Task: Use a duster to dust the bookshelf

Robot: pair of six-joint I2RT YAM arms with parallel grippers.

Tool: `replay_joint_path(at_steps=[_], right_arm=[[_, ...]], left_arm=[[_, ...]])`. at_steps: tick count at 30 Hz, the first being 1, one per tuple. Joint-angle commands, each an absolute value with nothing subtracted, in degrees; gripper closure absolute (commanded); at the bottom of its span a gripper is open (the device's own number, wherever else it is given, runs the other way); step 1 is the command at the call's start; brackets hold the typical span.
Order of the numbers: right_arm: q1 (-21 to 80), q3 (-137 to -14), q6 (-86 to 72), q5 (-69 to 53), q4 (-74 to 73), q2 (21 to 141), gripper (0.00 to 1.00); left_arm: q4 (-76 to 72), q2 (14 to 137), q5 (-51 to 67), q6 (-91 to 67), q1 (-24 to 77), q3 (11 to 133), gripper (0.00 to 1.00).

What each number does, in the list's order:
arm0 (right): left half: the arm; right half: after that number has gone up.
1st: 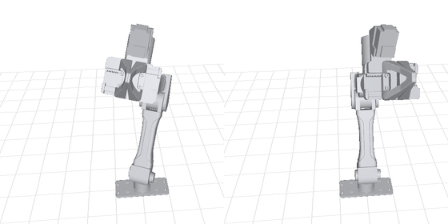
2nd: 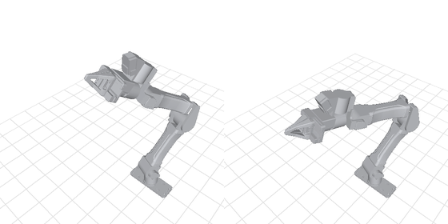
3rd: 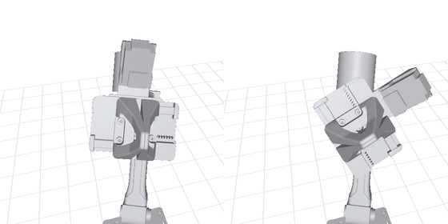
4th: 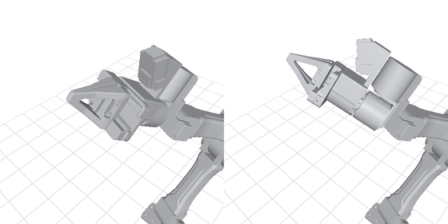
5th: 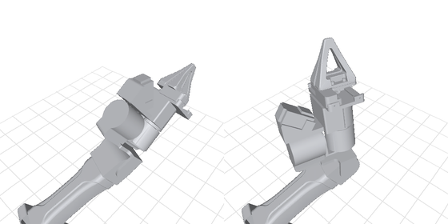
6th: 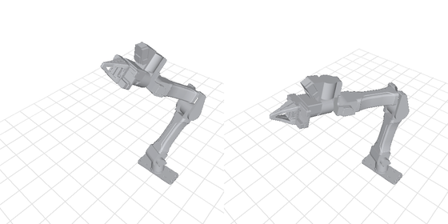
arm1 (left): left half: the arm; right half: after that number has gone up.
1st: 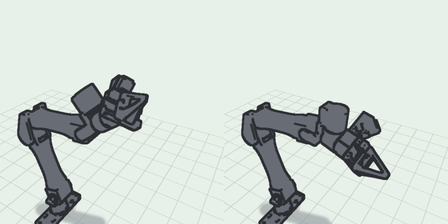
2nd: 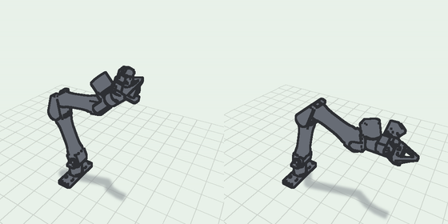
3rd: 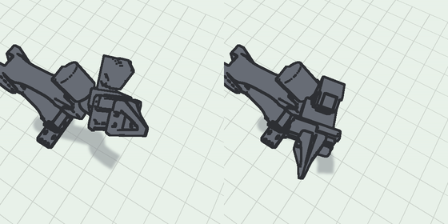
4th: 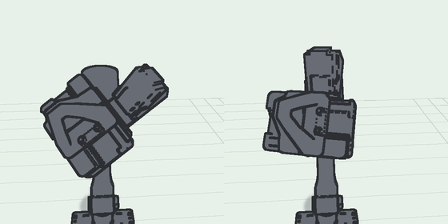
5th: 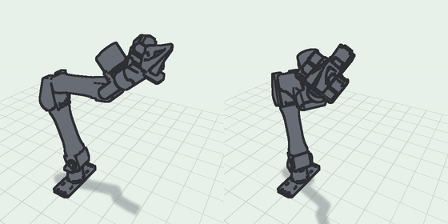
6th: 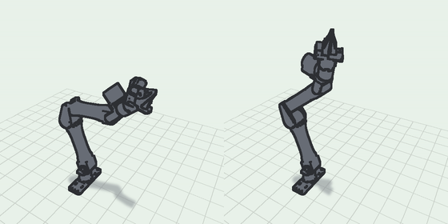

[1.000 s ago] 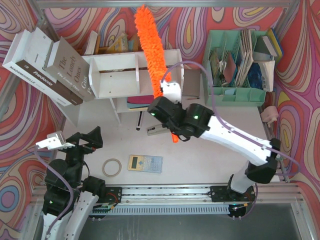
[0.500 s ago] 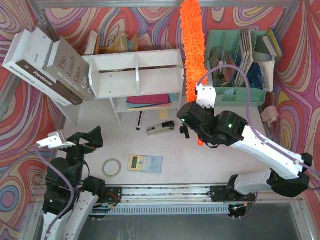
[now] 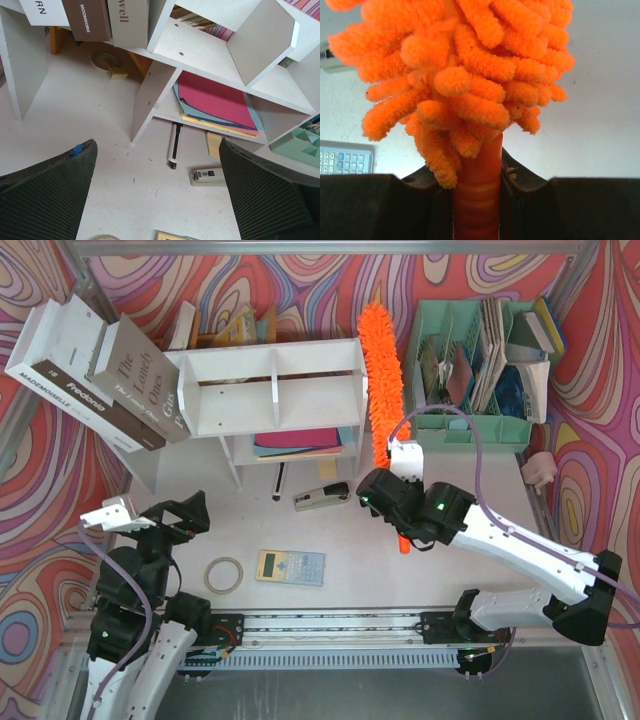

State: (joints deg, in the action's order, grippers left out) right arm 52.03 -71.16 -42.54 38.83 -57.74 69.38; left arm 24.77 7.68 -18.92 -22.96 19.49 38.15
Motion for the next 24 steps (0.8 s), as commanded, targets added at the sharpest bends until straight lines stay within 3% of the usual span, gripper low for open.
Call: replay_joint_path(at_steps=[1, 13, 24], right_arm=[[51.69, -67.02, -42.92, 35.41, -49.16, 68.52, 1.0], [51.26, -55.6, -45.09, 29.07, -41.67, 71.31, 1.0], [51.2, -69.25, -39.72, 36.73, -47.17, 70.12, 1.0]], left_arm=[[24.7, 7.91, -18.63, -22.94, 19.24, 38.14, 0.02], [24.63, 7.89, -18.48, -23.03, 19.2, 38.07, 0.02], [25.16, 7.51, -18.68, -22.94, 19.25, 38.35, 0.02]])
